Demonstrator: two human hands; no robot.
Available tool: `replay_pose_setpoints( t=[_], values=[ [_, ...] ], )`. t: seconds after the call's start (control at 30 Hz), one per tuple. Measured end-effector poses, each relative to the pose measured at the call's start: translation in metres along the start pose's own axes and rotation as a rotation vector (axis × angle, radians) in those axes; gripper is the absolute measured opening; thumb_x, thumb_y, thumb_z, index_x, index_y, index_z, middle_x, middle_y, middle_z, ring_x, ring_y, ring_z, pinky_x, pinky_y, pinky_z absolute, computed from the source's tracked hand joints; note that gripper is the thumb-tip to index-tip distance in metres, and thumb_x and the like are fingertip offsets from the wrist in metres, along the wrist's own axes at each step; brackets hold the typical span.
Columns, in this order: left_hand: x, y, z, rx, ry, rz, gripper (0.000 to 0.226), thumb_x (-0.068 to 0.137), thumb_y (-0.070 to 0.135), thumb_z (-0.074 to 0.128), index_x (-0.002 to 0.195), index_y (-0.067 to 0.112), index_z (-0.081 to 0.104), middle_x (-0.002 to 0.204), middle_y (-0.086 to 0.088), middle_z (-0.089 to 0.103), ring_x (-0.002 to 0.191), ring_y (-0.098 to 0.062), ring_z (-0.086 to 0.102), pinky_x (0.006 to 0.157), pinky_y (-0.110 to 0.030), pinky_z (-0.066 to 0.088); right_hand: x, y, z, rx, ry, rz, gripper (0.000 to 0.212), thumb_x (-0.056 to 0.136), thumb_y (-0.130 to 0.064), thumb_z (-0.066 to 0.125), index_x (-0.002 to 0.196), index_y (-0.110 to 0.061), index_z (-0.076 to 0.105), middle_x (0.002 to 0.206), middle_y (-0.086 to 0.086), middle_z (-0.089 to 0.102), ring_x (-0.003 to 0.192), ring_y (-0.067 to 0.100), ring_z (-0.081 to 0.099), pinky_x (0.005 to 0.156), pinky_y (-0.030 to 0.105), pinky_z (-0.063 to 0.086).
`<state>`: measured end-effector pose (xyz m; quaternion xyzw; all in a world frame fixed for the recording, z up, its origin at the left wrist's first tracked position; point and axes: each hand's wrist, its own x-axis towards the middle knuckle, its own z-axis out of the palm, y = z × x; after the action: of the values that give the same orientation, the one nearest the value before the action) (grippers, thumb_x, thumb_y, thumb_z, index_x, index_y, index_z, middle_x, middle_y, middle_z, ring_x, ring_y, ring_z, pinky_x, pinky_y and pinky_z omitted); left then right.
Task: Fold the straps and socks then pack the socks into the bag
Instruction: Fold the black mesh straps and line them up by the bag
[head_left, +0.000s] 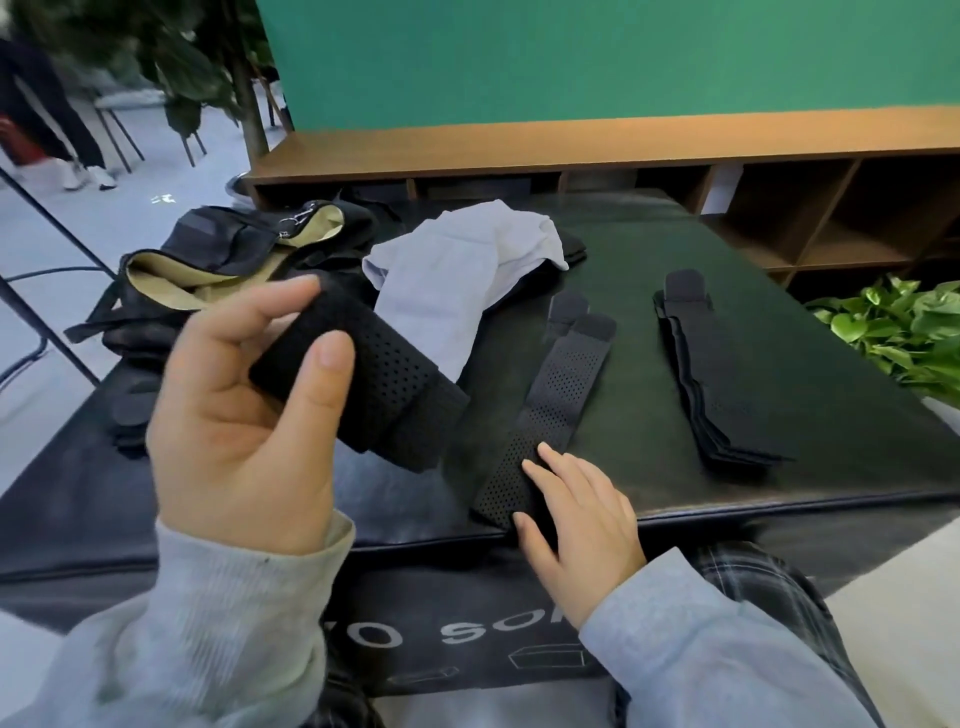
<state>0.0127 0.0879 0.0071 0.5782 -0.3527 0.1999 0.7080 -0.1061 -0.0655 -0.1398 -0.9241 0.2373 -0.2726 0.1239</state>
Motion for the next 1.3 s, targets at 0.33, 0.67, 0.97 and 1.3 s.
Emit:
replay_pose_setpoints(
  t=[0.33, 0.67, 0.97, 1.3],
  values=[
    [-0.027, 0.003, 0.014, -0.119, -0.155, -0.205, 0.03, 0.076, 0.023, 0.06, 0.105, 0.023, 0.054, 0.083, 0.018, 0.066, 0.078, 0.003, 0.061, 0.07, -0.01, 0.048, 0.022, -0.02, -0.026, 0.322, -0.036, -0.105, 0.055, 0.079, -0.044, 0.049, 0.131, -0.026, 0.047, 0.132, -0.015, 0.048, 0.122, 0.005, 0.036, 0.1, 0.021, 0.032],
    [-0.037, -0.021, -0.004, -0.17, -0.236, -0.495, 0.044, 0.059, 0.021, 0.077, 0.099, 0.022, 0.062, 0.072, 0.01, 0.07, 0.068, 0.0, 0.064, 0.063, -0.01, 0.049, 0.041, -0.047, -0.018, 0.469, -0.054, -0.209, 0.01, 0.077, -0.028, 0.048, 0.086, -0.031, 0.053, 0.077, -0.012, 0.058, 0.084, 0.01, 0.046, 0.069, 0.033, 0.047],
    [-0.047, -0.036, -0.007, -0.258, -0.017, -0.707, 0.05, 0.041, 0.065, 0.081, 0.079, 0.033, 0.075, 0.079, -0.002, 0.073, 0.074, -0.019, 0.071, 0.056, -0.026, 0.056, 0.06, -0.036, -0.012, 0.31, -0.148, -0.236, 0.033, 0.082, -0.018, 0.05, 0.11, -0.028, 0.064, 0.111, -0.011, 0.064, 0.108, 0.016, 0.053, 0.087, 0.043, 0.048],
    [-0.045, -0.042, -0.015, -0.205, 0.094, -0.691, 0.019, 0.065, 0.047, 0.069, 0.08, 0.037, 0.073, 0.077, 0.006, 0.072, 0.074, -0.01, 0.069, 0.058, -0.018, 0.054, 0.12, -0.049, 0.002, -0.152, -0.725, -0.32, 0.056, 0.095, -0.012, 0.034, 0.149, -0.024, 0.022, 0.157, -0.011, 0.009, 0.144, 0.011, 0.004, 0.116, 0.041, 0.01]
  ],
)
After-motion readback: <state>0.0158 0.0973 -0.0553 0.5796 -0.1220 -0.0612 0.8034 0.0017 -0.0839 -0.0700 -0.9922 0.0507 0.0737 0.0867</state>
